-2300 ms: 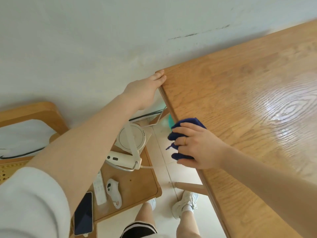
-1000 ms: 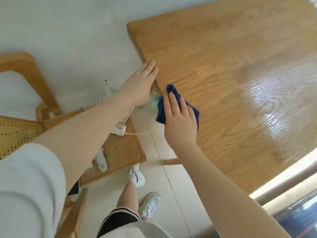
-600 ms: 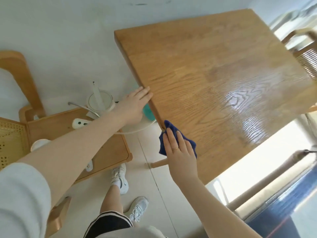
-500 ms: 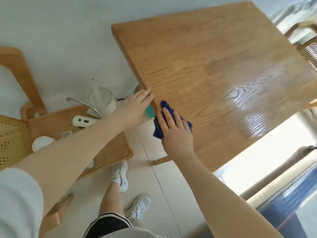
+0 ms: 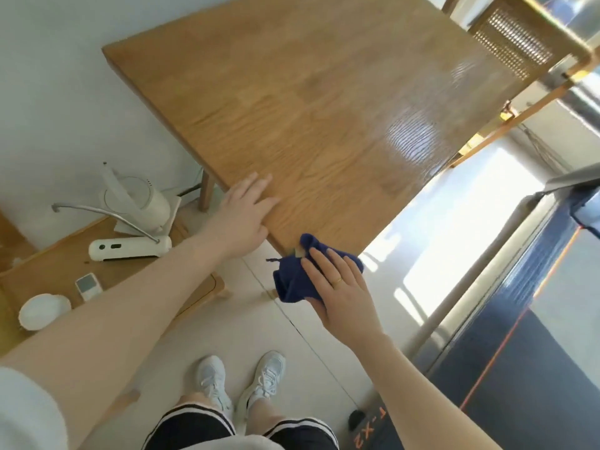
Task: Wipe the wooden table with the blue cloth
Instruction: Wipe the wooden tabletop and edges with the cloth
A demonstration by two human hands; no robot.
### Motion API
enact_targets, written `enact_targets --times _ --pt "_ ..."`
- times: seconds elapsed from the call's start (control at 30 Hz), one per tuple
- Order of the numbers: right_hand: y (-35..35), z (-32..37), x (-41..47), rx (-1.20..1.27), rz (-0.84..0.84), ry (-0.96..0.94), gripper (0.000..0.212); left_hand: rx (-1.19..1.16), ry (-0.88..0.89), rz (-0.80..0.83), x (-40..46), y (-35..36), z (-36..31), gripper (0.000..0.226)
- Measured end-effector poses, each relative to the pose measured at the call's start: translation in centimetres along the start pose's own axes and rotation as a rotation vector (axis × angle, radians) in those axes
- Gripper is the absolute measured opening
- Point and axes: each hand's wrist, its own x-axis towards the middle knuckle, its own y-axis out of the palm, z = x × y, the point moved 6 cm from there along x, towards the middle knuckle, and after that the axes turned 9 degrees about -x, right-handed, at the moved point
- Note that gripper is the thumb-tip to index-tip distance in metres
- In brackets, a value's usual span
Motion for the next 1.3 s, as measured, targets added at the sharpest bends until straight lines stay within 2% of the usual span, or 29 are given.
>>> enact_targets --times 0.07,0.17,0.27,0.33,0.5,0.63,0.77,0.9,1.03,1.17,1.3 --pt "0.3 -0.2 -0.8 0.120 0.034 0.217 0.059 -0.015 -0.032 0.046 0.6 0.4 -0.6 0.054" --pt "0.6 -0.6 0.8 0.447 -0.014 0.629 0.071 0.050 -0.033 0.040 1.1 0.6 -0.7 0.054" --pt "0.3 -3.3 4.4 0.401 -0.031 0.971 0.072 0.149 -0.018 0.086 1.0 1.2 -0.8 0.064" --pt "0.1 -5.7 5.9 0.335 0.026 1.091 0.072 0.255 -0.030 0.146 0.7 1.9 -1.4 0.068" --pt "-0.4 -4.2 4.5 0.344 0.011 1.069 0.066 0.386 -0.106 0.239 0.9 3.2 -3.3 0.084" --pt "0.6 -0.5 1.9 0.527 -0.069 1.068 0.066 0.437 -0.057 0.196 0.9 2.9 -3.4 0.105" --pt "0.9 -3.6 3.1 0.579 -0.195 1.073 0.065 0.476 -0.029 0.143 0.9 3.4 -2.9 0.108" --pt "0.4 -9.5 5.1 0.454 -0.129 1.109 0.067 0.476 -0.046 0.161 0.9 3.4 -2.9 0.107" --pt "-0.1 -8.7 4.5 0.320 -0.014 1.078 0.069 0.464 -0.086 0.203 0.6 2.9 -3.3 0.105" --pt "0.6 -5.9 2.6 0.515 -0.014 1.055 0.074 0.387 -0.061 0.105 1.6 1.0 -5.4 0.106" --pt "1.5 -9.4 4.3 0.835 -0.127 1.149 0.079 0.363 0.123 0.122 4.7 0.3 -9.5 0.096"
